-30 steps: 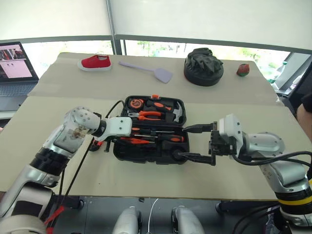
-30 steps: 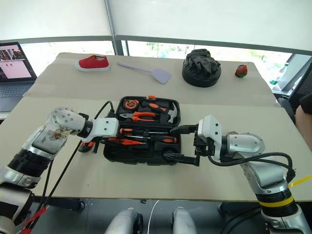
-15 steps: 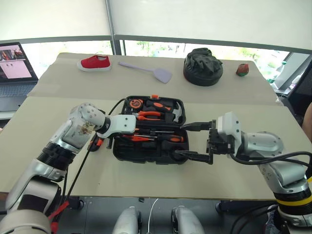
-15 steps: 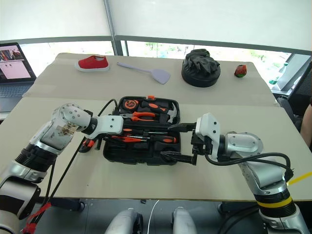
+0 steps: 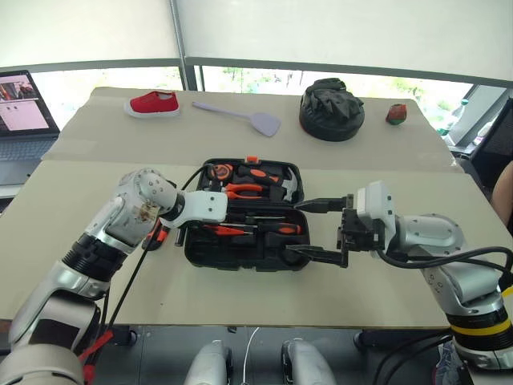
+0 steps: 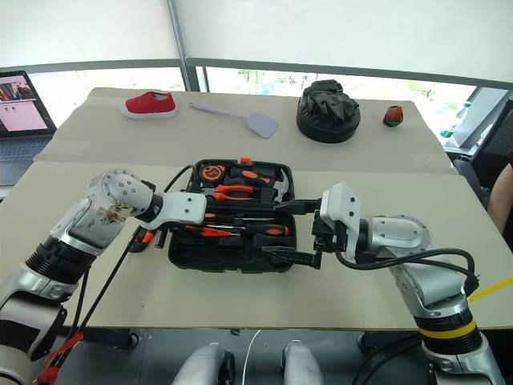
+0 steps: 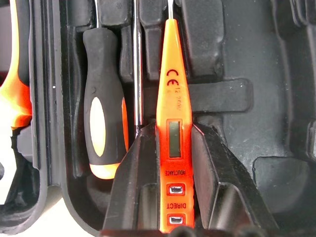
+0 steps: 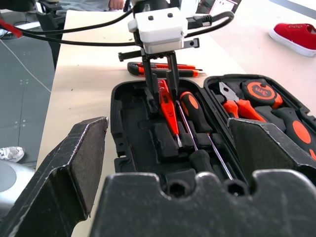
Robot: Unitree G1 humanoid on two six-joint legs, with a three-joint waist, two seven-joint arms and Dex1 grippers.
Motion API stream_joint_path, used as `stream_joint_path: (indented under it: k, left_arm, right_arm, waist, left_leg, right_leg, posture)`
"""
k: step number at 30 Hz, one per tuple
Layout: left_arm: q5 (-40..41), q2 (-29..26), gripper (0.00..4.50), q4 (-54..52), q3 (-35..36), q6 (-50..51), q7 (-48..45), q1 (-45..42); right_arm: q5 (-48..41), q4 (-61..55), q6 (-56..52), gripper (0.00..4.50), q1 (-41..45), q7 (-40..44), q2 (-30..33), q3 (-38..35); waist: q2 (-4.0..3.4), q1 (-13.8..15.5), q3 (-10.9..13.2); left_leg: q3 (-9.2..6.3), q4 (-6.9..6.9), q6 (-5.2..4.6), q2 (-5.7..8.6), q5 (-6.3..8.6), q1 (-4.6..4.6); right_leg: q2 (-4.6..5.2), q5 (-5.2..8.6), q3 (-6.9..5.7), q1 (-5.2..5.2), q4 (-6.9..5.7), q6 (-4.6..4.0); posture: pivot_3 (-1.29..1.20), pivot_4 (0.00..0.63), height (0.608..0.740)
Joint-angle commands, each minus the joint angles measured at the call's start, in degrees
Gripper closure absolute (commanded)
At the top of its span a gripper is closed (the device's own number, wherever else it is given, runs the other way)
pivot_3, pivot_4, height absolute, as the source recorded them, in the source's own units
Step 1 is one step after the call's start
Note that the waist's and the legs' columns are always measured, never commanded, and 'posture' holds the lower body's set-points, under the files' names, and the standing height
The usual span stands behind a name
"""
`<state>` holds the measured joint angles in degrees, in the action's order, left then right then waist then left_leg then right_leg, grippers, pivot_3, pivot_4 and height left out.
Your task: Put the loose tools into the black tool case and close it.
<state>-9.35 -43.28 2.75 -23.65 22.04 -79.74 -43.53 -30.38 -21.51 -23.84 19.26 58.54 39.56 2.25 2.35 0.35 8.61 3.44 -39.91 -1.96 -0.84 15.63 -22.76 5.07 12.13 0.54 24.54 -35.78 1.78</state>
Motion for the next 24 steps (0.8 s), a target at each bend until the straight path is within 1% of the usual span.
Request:
stream_joint_path:
  k: [1,3,5,7,11,13,15,16,17,18,19,20,22,23,24]
  left_arm:
    - [5.5,2.6,2.11,-0.3,2.6,-1.2,-0.7,0.2]
    - [10.0,3.3,1.36,-1.2,5.6,-1.1,-2.1,-0.4]
    - [14.8,3.6,1.36,-2.8,8.4,3.5,-3.1,-1.1]
    - [16.8,3.2,1.36,-3.6,9.7,4.9,-3.1,-1.4]
    - [16.4,0.6,1.36,-2.5,10.4,2.6,-2.3,-0.7]
    - [15.6,0.3,1.36,-0.5,10.9,-2.0,-0.8,0.5]
    - [17.9,1.5,1.87,0.9,12.6,-7.9,-0.8,3.1]
    - [19.4,2.4,1.95,1.1,13.4,-9.9,-0.8,4.6]
    - [20.3,3.1,2.2,1.3,14.0,-10.8,-0.5,5.7]
    - [20.7,3.7,2.66,1.3,14.2,-11.3,-0.3,6.7]
    - [20.4,4.4,2.87,1.8,14.3,-12.9,0.6,7.6]
    - [19.9,5.0,3.31,2.4,14.2,-14.2,1.5,8.5]
    - [17.6,6.2,3.95,4.7,14.0,-18.2,4.4,9.5]
    - [16.7,6.8,4.39,6.1,13.9,-20.4,5.6,9.8]
    - [16.3,7.6,4.45,7.2,13.9,-21.5,7.0,10.1]
  right_arm:
    - [0.0,-0.4,1.1,0.0,1.1,0.1,-0.8,-0.2]
    - [-0.2,0.1,1.1,0.0,1.0,0.3,-1.1,-0.4]
    - [-0.3,0.8,1.3,0.0,0.9,0.7,-1.1,-0.5]
    - [-0.1,1.3,1.7,0.0,0.8,1.0,-1.1,-0.5]
    - [-0.1,1.8,2.0,0.0,0.5,1.3,-1.4,-0.3]
    - [-0.1,1.7,2.1,0.0,0.3,1.1,-1.8,-0.3]
    - [-0.1,1.4,2.2,0.0,-0.2,0.8,-2.2,-0.2]
    - [0.0,1.3,2.2,0.0,-0.4,0.7,-2.3,-0.1]
    - [0.1,1.2,2.2,0.0,-0.6,0.6,-2.4,-0.1]
    - [0.1,1.2,2.3,0.0,-0.7,0.6,-2.4,-0.1]
    - [0.1,1.2,2.3,0.0,-0.8,0.5,-2.4,-0.2]
    - [0.1,1.2,2.4,0.0,-0.9,0.5,-2.5,-0.3]
    - [0.2,1.3,2.5,0.0,-1.1,0.6,-2.5,-0.5]
    - [0.1,1.3,2.5,0.0,-1.2,0.7,-2.4,-0.6]
    - [0.1,1.3,2.6,0.0,-1.4,0.7,-2.4,-0.7]
  waist:
    - [0.0,0.1,0.0]
    - [0.01,0.1,0.0]
    - [0.01,0.1,0.0]
    - [0.01,0.1,0.0]
    - [0.01,0.1,0.0]
    - [0.0,0.1,0.0]
    - [0.01,0.1,0.0]
    - [0.0,0.1,0.0]
    - [0.0,0.1,0.0]
    - [0.0,0.1,0.0]
    - [0.0,0.2,0.0]
    - [0.0,0.2,0.0]
    - [0.0,0.3,0.0]
    - [0.0,0.4,0.0]
    - [0.0,0.4,0.0]
  left_leg:
    - [-0.01,-0.01,0.0,0.0,0.0,-0.02]
    - [-0.05,-0.08,0.0,-0.01,0.0,-0.1]
    - [-0.1,-0.16,0.0,-0.02,0.0,-0.18]
    - [-0.1,-0.17,-0.01,-0.02,0.0,-0.17]
    - [-0.09,-0.16,-0.01,0.01,0.01,-0.11]
    - [-0.08,-0.16,-0.02,0.01,0.01,-0.11]
    - [-0.09,-0.15,-0.02,0.01,0.01,-0.11]
    - [-0.08,-0.16,-0.02,0.0,0.01,-0.12]
    - [-0.08,-0.15,-0.02,0.0,0.01,-0.11]
    - [-0.08,-0.15,-0.03,-0.01,0.01,-0.1]
    - [-0.08,-0.14,-0.03,-0.02,0.02,-0.1]
    - [-0.1,-0.16,-0.03,-0.02,0.02,-0.13]
    - [-0.1,-0.21,-0.03,0.0,0.02,-0.15]
    - [-0.1,-0.24,-0.03,0.0,0.02,-0.15]
    - [-0.1,-0.25,-0.03,0.01,0.02,-0.12]
  right_leg:
    - [0.01,0.0,0.0,0.0,-0.01,0.0]
    - [0.01,0.0,-0.03,0.02,-0.03,0.01]
    - [0.01,-0.01,-0.07,0.04,-0.07,0.01]
    - [0.02,0.0,-0.06,0.04,-0.06,0.01]
    - [0.02,0.0,-0.04,0.03,-0.05,0.02]
    - [0.0,0.0,-0.04,0.03,-0.05,0.01]
    - [0.01,0.0,-0.04,0.03,-0.05,0.01]
    - [0.02,0.0,-0.04,0.03,-0.05,0.01]
    - [0.03,0.0,-0.04,0.03,-0.05,0.01]
    - [0.05,0.0,-0.05,0.02,-0.05,0.01]
    - [0.09,0.0,-0.05,0.02,-0.06,0.01]
    - [0.09,0.0,-0.06,0.02,-0.06,0.01]
    - [0.1,-0.01,-0.06,0.02,-0.03,0.02]
    - [0.1,-0.01,-0.06,0.01,-0.02,0.03]
    - [0.11,-0.01,-0.06,-0.02,-0.01,0.03]
  posture:
    - [0.0,0.15,0.74]
    - [0.0,0.15,0.74]
    - [0.0,0.15,0.74]
    - [0.0,0.15,0.74]
    - [0.0,0.15,0.74]
    - [0.0,0.15,0.74]
    - [0.0,0.15,0.74]
    - [0.0,0.15,0.74]
    - [0.0,0.15,0.74]
    - [0.0,0.15,0.74]
    - [0.0,0.15,0.74]
    - [0.0,0.15,0.74]
    - [0.0,0.15,0.74]
    - [0.0,0.15,0.74]
    - [0.0,0.15,0.74]
